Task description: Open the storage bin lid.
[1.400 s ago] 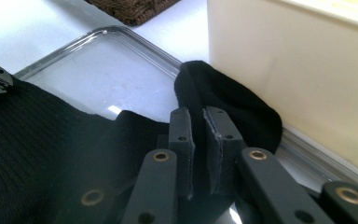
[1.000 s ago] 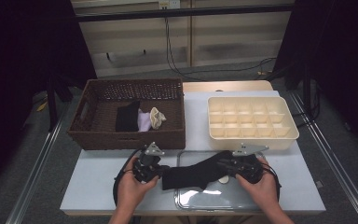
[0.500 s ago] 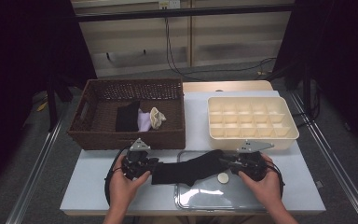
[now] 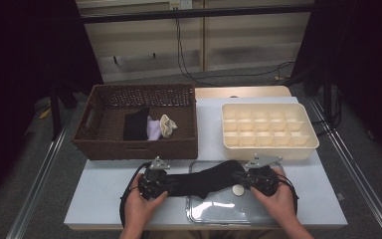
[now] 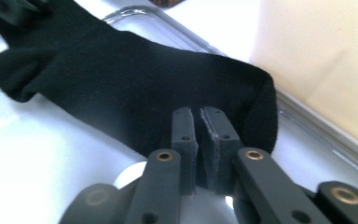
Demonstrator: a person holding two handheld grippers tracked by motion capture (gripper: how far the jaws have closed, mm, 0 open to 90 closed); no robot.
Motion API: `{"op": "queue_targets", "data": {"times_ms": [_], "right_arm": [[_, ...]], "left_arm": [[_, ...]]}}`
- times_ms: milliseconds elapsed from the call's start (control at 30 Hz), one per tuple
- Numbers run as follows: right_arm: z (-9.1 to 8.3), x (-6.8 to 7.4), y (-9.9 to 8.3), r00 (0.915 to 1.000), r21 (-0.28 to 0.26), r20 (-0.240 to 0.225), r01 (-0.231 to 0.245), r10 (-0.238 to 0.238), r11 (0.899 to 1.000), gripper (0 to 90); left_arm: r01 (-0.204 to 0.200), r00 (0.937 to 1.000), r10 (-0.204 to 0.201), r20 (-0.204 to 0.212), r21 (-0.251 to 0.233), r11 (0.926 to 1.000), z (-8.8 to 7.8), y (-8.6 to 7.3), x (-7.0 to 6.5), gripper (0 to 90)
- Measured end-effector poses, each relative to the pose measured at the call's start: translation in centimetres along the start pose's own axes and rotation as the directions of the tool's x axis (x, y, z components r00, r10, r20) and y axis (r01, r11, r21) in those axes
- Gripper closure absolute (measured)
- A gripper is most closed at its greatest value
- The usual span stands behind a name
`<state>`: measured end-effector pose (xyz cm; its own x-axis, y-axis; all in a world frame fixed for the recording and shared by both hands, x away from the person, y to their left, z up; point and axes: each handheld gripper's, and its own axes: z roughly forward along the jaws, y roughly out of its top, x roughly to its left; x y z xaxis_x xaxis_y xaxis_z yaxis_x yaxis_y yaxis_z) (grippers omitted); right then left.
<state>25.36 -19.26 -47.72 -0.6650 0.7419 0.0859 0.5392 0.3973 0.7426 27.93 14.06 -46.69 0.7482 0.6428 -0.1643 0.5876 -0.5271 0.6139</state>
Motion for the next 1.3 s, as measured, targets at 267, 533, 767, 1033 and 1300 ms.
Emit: {"op": "queue_targets", "data": {"times_ms": [267,533,767,1033,1300], "right_arm": [[0.0,1.1,0.1,0.9986,0.015,-0.053,0.010,-0.009,1.000,90.0],[0.2,2.6,0.3,0.9925,0.032,-0.119,0.031,-0.027,0.999,90.0],[-0.4,1.7,0.7,0.9962,-0.022,-0.085,0.017,-0.018,1.000,67.7],[0.0,0.7,0.8,0.9994,-0.025,-0.032,0.013,-0.014,1.000,39.7],[0.3,0.7,0.9,0.9992,-0.004,-0.039,0.012,-0.012,1.000,32.4]], "left_arm": [[-0.037,0.9981,0.037,-0.049,0.017,0.9992,0.0,0.2,0.4,89.3],[0.043,0.9941,-0.045,-0.098,-0.026,0.9988,-1.1,-0.3,2.6,86.3],[0.071,0.9946,-0.077,-0.069,-0.094,0.9931,-1.5,-0.6,3.3,53.4],[0.083,0.9851,-0.100,-0.139,-0.123,0.9889,-2.3,-1.8,4.8,40.6],[0.084,0.9773,-0.111,-0.181,-0.146,0.9857,-1.8,-3.1,5.9,23.5]]}}
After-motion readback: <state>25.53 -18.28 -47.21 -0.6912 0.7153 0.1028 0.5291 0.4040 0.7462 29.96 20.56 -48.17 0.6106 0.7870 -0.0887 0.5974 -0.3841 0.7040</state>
